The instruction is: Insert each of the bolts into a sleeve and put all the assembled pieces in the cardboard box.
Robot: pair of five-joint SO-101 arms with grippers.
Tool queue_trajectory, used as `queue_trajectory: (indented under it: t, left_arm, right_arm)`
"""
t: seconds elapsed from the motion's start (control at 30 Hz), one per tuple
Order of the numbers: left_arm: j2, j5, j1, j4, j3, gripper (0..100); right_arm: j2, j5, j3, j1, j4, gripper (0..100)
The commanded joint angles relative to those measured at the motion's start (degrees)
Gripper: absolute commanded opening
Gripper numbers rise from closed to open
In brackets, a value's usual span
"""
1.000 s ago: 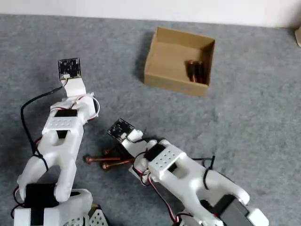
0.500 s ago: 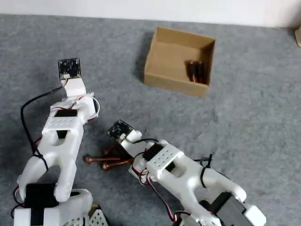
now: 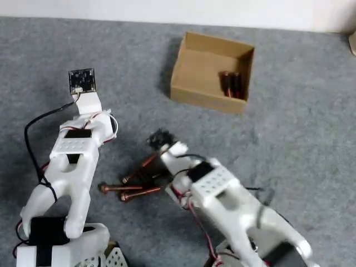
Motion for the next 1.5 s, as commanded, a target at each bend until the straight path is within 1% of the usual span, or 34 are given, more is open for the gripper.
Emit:
queue_trajectory:
  t: [0.0,0.07,0.13,0.2,0.23,0.3,0.4,0.43,0.5,0.6,0.7,0.8,0.87,0.97,1.03,1.1,1.23,1.3,1.47]
  left_arm:
    - [-0.66,10.64,-0.48,3.60,-4.97,1]
    - [-1.36,16.18,0.84,14.42,-11.47,3]
    - [-2.68,21.10,2.86,29.10,-18.59,4]
    - [-3.65,22.68,3.56,41.23,-23.16,3]
    - [-4.09,22.59,3.82,45.89,-24.84,2]
    - [-4.97,22.86,5.05,51.69,-26.95,0]
    - [-6.20,23.21,5.32,58.11,-26.33,1]
    - [-6.64,24.79,5.23,59.60,-25.80,1]
    - [-7.16,30.59,5.41,61.71,-24.84,1]
    - [-7.34,37.71,5.67,62.59,-23.16,1]
    - [-7.08,38.95,8.31,62.95,-21.67,1]
    - [-6.99,38.95,12.62,62.42,-17.54,2]
    - [-6.99,39.56,14.99,60.22,-14.46,7]
    - [-6.99,44.22,17.01,55.38,-9.71,20]
    - [-6.99,46.07,17.89,53.19,-7.60,28]
    - [-6.99,46.51,18.15,52.04,-6.46,32]
    - [-6.90,46.51,17.89,51.25,-5.05,30]
    - [-6.90,46.51,17.89,49.41,-3.65,28]
    - [-6.90,47.47,17.98,39.82,2.77,26]
  right_arm:
    - [-13.67,-0.09,0.92,4.79,3.74,0.5]
    - [-20.26,-0.09,3.91,6.37,4.09,0.5]
    - [-25.36,1.58,6.81,8.22,4.09,0.5]
    - [-29.32,3.34,8.57,10.33,4.26,0.5]
    - [-30.90,3.60,9.36,11.74,4.26,0.5]
    - [-32.75,3.52,10.24,13.32,4.09,0.5]
    - [-32.57,3.52,10.24,13.32,4.18,0.5]
    - [-32.13,3.52,10.24,13.32,4.18,0.5]
    - [-31.25,3.52,10.24,13.49,4.00,0.5]
    - [-29.85,3.52,10.24,13.49,3.91,0.5]
    - [-28.70,3.52,10.33,13.49,3.91,0.5]
    - [-28.00,3.60,10.42,13.49,3.30,0.5]
    - [-27.74,3.78,11.56,13.49,1.71,0.5]
    - [-27.56,3.87,13.67,13.49,-1.19,0.5]
    - [-27.56,3.87,13.93,13.49,-1.45,0.5]
    - [-27.56,3.87,14.02,13.49,-1.45,0.5]
    - [-27.56,3.87,14.11,13.49,-1.54,0.5]
    - [-27.56,3.87,14.11,13.49,-1.63,0.5]
    - [-27.56,3.87,14.11,13.49,-1.63,0.5]
